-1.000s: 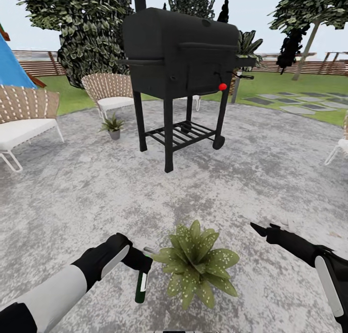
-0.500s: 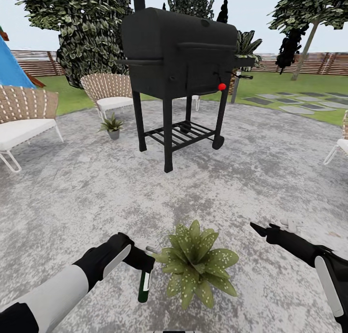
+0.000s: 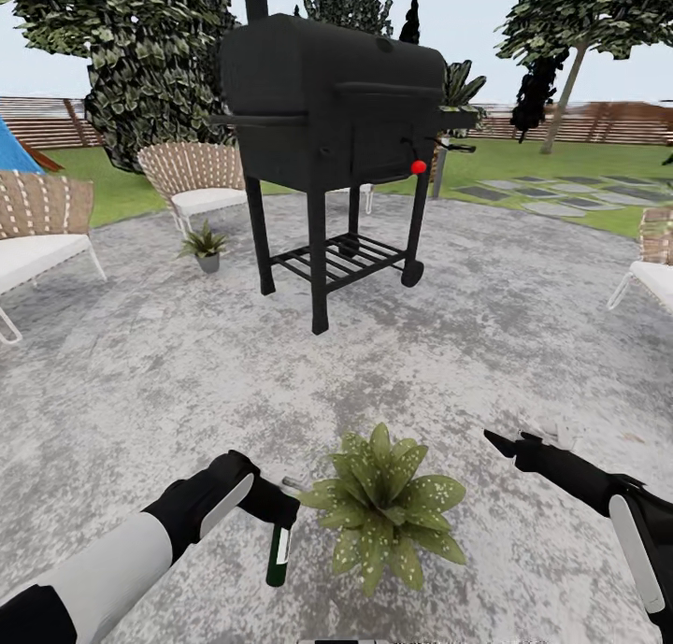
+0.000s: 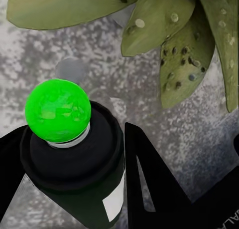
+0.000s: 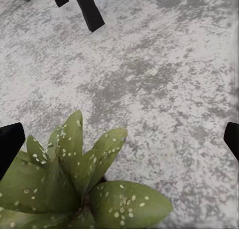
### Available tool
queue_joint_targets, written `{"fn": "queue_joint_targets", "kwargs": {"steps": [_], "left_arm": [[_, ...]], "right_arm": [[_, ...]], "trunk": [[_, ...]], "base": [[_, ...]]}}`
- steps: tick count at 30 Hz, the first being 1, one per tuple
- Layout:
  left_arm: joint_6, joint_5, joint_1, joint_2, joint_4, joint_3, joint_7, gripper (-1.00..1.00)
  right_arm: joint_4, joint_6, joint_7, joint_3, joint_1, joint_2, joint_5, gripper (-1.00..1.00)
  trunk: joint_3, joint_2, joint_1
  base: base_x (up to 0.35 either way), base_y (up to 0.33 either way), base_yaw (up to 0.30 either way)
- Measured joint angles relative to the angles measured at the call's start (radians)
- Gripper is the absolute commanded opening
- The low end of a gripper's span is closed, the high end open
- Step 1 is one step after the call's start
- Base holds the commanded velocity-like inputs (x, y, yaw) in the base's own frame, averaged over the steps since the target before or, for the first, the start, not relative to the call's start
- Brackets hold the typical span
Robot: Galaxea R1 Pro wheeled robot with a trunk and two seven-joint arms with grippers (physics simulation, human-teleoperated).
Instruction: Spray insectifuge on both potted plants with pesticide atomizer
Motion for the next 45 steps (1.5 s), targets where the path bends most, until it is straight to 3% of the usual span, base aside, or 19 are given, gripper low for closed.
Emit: {"fn": "queue_joint_targets", "kwargs": {"steps": [8,17,24,30,32,34,35,37,38,40,41,43,45], "left_arm": [[0.0,0.001,0.0,0.0,0.0,-0.001,0.0,-1.0],[0.0,0.002,0.0,-0.002,0.005,0.0,0.001,-1.0],[-0.003,0.003,0.0,0.001,0.005,0.01,0.0,-1.0],[-0.064,0.007,0.001,0.011,0.005,0.011,0.0,-1.0],[-0.071,0.005,0.001,0.003,0.005,0.005,0.01,-1.0],[-0.077,0.011,0.008,0.002,-0.009,0.006,0.013,-1.0],[-0.108,0.015,0.016,0.003,-0.013,0.007,0.012,-1.0],[-0.361,0.037,0.046,0.005,0.01,0.01,0.01,-1.0],[-0.438,0.084,0.057,0.006,0.044,0.011,0.009,-1.0],[-0.506,0.166,0.064,0.012,0.072,0.012,-0.004,-1.0],[-0.543,0.186,0.065,0.016,0.079,0.012,-0.02,-1.0],[-0.632,0.205,0.066,0.029,0.099,0.012,-0.072,-1.0],[-0.698,0.206,0.066,0.034,0.106,0.011,-0.096,-1.0]], "right_arm": [[0.0,0.0,0.0,0.0,0.0,0.0,0.0,1.0],[0.002,0.004,-0.001,0.002,0.0,0.002,-0.002,1.0],[0.004,0.008,-0.002,0.006,0.0,0.003,-0.002,1.0],[0.003,0.001,-0.001,0.008,0.0,0.005,-0.002,1.0],[0.001,0.003,0.04,0.007,0.0,0.003,-0.002,1.0],[0.0,0.019,0.152,0.006,0.0,0.001,-0.003,1.0],[0.0,0.023,0.176,0.007,0.0,0.0,-0.003,1.0],[0.0,0.03,0.197,0.013,0.0,-0.001,-0.001,1.0],[-0.001,0.036,0.198,0.032,0.0,-0.002,0.004,1.0],[-0.001,0.039,0.176,0.128,-0.009,-0.001,0.01,1.0],[-0.001,0.04,0.155,0.172,-0.015,-0.001,0.011,1.0],[-0.002,0.04,0.118,0.228,-0.047,0.005,0.012,1.0],[-0.002,0.04,0.111,0.246,-0.071,0.005,0.013,1.0]], "trunk": [[0.0,0.0,0.0],[0.0,0.0,0.0],[0.0,0.0,0.0],[0.0,0.0,0.0],[0.0,0.0,0.0],[0.0,0.0,0.0],[0.0,0.0,0.0],[0.008,0.0,-0.001],[0.011,0.001,-0.001],[0.019,0.001,-0.002],[0.023,0.001,-0.003],[0.031,0.002,-0.004],[0.039,0.002,-0.005]], "base": [[0.0,0.003,-0.273],[-0.274,-0.004,-0.017],[-0.118,0.276,0.0],[-0.004,0.276,0.0],[-0.002,0.042,0.0],[0.0,0.01,0.0],[0.0,0.003,0.021],[0.0,0.001,0.164],[0.0,0.0,0.236],[0.0,0.0,0.256],[0.0,0.0,0.266],[0.0,0.0,0.268],[0.0,0.0,0.269]]}}
